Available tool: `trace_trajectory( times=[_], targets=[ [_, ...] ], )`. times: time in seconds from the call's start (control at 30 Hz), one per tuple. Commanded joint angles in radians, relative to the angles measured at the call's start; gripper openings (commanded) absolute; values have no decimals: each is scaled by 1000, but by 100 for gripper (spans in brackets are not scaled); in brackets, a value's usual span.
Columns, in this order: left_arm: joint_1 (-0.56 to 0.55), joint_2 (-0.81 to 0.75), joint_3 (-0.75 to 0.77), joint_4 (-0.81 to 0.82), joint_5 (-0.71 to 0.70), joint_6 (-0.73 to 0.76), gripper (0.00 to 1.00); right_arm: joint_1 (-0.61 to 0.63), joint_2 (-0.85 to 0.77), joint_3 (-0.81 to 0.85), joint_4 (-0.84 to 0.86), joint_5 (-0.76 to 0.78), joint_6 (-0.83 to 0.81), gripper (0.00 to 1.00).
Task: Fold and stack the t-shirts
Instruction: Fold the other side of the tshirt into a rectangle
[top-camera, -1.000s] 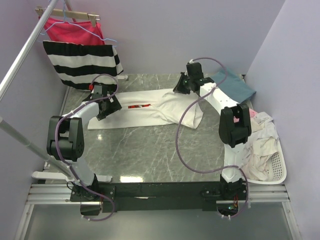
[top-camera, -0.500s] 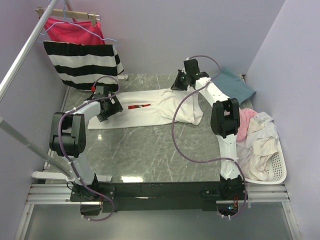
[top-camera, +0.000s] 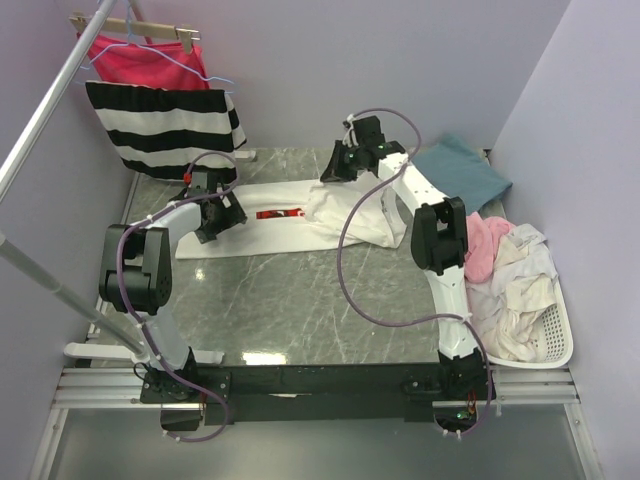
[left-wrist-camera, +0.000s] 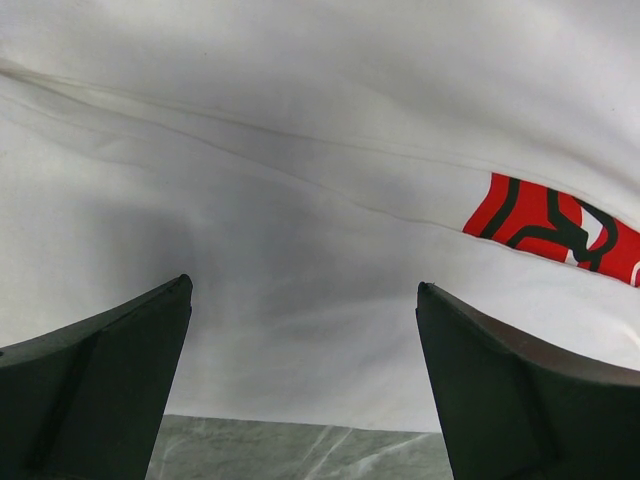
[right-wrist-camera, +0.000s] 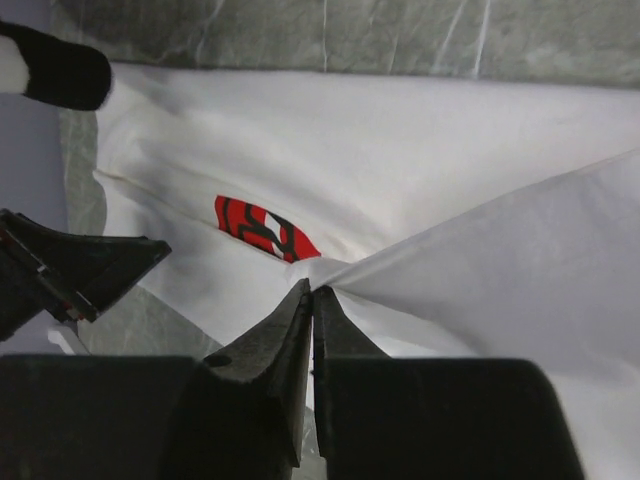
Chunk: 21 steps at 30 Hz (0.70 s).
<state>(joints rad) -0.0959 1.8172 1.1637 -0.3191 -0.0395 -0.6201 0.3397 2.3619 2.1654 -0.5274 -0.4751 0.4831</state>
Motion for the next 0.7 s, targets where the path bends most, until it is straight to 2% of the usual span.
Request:
trace_trajectory(
  times=[0.0,0.03,0.1,0.13,0.2,0.3,0.37,0.5,0.67],
  targets=[
    [-5,14,34,14,16,17,100,19,17,39,-45,-22,-44,14],
    [-5,14,34,14,16,17,99,15,16,21,-37,-16,-41,22],
    [-5,14,36,11,13,17,100,15,-4,-28,-33,34,-44,24],
    [-5,13,36,11,9,17,99,15,-18,-50,-16,76,-47,36],
    [-5,4,34,11,-9,16,99,12,-97,-163,32,187,-51,40],
    [-5,-19,33,2,-58,17,99,-16,-219,-318,141,274,-48,48],
    [-2,-33,31,-6,-98,19,99,-51,-263,-364,165,274,-64,49],
    [13,-42,21,-18,-149,14,99,-77,-256,-348,101,248,-101,49],
    [25,-9,-15,-15,-154,3,99,-106,-153,-282,35,244,-83,49]
  ],
)
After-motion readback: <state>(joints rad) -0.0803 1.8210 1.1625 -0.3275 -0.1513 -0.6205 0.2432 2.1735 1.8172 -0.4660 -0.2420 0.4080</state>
